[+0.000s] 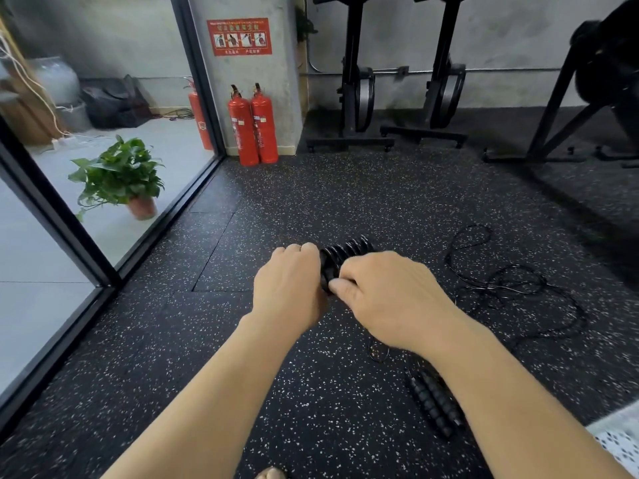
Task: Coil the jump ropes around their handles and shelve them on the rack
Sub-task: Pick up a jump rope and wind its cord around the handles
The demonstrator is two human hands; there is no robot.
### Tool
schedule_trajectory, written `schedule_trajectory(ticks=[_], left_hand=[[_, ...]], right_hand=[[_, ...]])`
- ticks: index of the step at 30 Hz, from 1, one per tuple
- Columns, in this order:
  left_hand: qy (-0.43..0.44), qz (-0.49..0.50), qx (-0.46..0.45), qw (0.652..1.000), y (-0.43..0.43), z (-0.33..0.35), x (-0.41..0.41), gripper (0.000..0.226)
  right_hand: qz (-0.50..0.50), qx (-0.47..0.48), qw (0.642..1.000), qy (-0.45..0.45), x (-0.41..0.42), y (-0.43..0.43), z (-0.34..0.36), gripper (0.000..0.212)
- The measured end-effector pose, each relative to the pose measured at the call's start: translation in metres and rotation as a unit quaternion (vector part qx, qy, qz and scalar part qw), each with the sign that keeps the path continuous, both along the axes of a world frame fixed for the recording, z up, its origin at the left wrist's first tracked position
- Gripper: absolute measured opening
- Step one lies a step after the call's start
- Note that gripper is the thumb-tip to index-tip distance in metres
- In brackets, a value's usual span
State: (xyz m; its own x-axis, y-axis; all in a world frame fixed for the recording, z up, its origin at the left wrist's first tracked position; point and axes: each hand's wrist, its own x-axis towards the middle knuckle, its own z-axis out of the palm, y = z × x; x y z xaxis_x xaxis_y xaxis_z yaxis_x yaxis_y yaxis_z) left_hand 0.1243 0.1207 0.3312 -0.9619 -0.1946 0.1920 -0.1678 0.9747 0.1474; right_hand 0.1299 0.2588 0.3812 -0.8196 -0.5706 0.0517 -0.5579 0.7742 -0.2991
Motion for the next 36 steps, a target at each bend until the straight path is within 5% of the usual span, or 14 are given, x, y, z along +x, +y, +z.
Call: schedule_trajectory(ticks=[6,14,21,25,31,34,36], left_hand=[[0.005,-0.136,-0.056,0.989,0.008,0.004,0.004,0.024],[-0.087,-0.259,0.003,0.962,0.007,0.015,0.013,0.02],[-0.166,-0.289,0.139,0.932,0.019,0.024,0.023,0.022],[-0.159,-0.306,0.228,0.911,0.019,0.023,0.023,0.023],[-0.147,-0.251,0.339,0.895,0.016,0.026,0.024,0.034],[-0.133,-0.226,0.411,0.873,0.014,0.025,0.024,0.062],[-0.125,-0.228,0.447,0.856,0.015,0.023,0.023,0.072]], right_hand=[[-0.02,-0.048,0.999,-0.003,-0.029,0.024,-0.006,0.035],[-0.02,-0.129,0.986,-0.103,-0.05,0.049,-0.019,0.071],[0.023,-0.245,0.907,-0.342,-0.056,0.058,-0.03,0.063],[0.028,-0.309,0.849,-0.428,-0.058,0.059,-0.034,0.036],[-0.031,-0.358,0.849,-0.387,-0.058,0.046,-0.045,0.051],[-0.116,-0.505,0.784,-0.341,-0.06,0.041,-0.056,0.051],[-0.105,-0.503,0.773,-0.372,-0.061,0.047,-0.066,0.059]])
